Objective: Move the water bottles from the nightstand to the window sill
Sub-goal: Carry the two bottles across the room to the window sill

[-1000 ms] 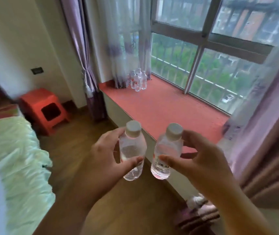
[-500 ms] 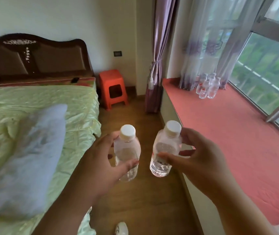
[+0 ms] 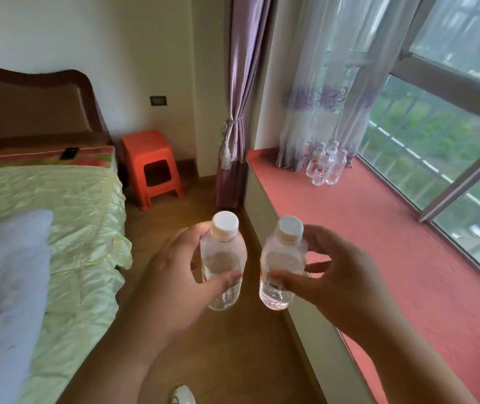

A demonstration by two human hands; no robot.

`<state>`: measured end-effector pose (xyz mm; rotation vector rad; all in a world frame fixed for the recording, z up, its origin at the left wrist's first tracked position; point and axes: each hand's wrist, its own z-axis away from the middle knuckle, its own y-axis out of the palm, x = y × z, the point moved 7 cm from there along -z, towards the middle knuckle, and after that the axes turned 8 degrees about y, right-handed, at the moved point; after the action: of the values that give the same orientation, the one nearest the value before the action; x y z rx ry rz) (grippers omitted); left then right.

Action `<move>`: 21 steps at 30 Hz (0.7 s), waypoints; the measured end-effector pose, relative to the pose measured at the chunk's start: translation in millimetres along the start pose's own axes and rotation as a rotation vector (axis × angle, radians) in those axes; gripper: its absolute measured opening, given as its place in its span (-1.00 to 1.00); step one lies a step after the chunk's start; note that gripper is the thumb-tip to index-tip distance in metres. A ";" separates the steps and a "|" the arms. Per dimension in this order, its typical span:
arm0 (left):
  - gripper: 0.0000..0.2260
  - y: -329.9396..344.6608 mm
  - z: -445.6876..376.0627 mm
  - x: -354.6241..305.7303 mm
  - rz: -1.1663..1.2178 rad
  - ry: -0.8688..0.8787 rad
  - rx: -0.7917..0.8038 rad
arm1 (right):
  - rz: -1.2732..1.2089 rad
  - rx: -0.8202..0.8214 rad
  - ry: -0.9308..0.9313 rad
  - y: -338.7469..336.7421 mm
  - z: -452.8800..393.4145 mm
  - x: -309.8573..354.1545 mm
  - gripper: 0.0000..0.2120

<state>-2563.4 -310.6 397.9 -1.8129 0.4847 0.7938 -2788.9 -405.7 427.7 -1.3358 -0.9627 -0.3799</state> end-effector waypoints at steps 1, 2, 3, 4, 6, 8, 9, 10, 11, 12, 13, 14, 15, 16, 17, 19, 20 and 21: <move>-0.28 -3.9 -16.8 6.0 0.002 0.018 0.000 | 0.012 -0.013 0.009 3.5 -13.7 4.2 -0.29; -0.28 -8.7 -33.0 12.2 -0.001 0.034 0.002 | 0.016 -0.023 0.019 7.7 -27.3 8.4 -0.29; -0.27 -13.7 -48.3 18.9 -0.007 0.047 0.003 | 0.014 -0.033 0.029 12.4 -40.7 12.7 -0.29; -0.28 -19.3 -62.3 25.8 -0.010 0.058 0.004 | 0.011 -0.045 0.034 17.5 -52.9 17.3 -0.29; -0.28 -29.0 -85.9 39.7 -0.004 0.074 0.011 | 0.010 -0.073 0.032 29.1 -73.3 26.5 -0.29; -0.28 -35.6 -105.6 53.5 -0.004 0.086 0.017 | 0.004 -0.083 0.029 42.6 -91.4 33.2 -0.31; -0.28 -38.2 -114.1 60.2 -0.011 0.089 0.021 | -0.004 -0.076 0.029 49.6 -100.3 36.0 -0.33; -0.28 -40.4 -121.4 67.0 -0.017 0.084 0.026 | -0.012 -0.062 0.029 56.7 -109.1 38.7 -0.34; -0.28 -42.5 -128.2 74.7 -0.018 0.075 0.031 | -0.018 -0.048 0.024 63.5 -118.4 41.2 -0.34; -0.29 -44.3 -135.0 82.6 -0.011 0.064 0.035 | -0.019 -0.036 0.018 70.1 -128.3 43.4 -0.35; -0.29 -46.3 -141.7 90.4 -0.001 0.050 0.039 | -0.018 -0.025 0.014 76.5 -138.9 45.4 -0.36; -0.28 -48.3 -148.7 97.9 0.005 0.037 0.041 | -0.021 -0.013 0.010 82.9 -150.3 47.3 -0.36; -0.28 -50.4 -156.5 105.5 0.003 0.025 0.037 | -0.027 0.000 0.004 89.6 -162.8 48.9 -0.36; -0.27 -52.4 -164.8 112.7 -0.006 0.014 0.030 | -0.033 0.014 -0.006 96.1 -175.7 50.2 -0.36; -0.27 -54.3 -174.1 119.4 -0.018 0.003 0.021 | -0.039 0.030 -0.017 102.8 -189.3 51.2 -0.36; -0.27 -57.3 -193.2 131.7 -0.029 -0.024 0.006 | -0.059 0.063 -0.035 115.7 -217.8 52.9 -0.37; -0.27 -58.7 -202.9 137.5 -0.029 -0.041 -0.001 | -0.069 0.077 -0.048 121.5 -233.3 54.3 -0.37; -0.27 -60.2 -212.8 142.6 -0.034 -0.058 -0.009 | -0.076 0.089 -0.064 126.9 -249.6 55.8 -0.38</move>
<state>-2362.8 -480.3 384.7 -1.7972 0.4121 0.8236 -2572.6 -590.8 404.4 -1.2393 -1.0745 -0.3496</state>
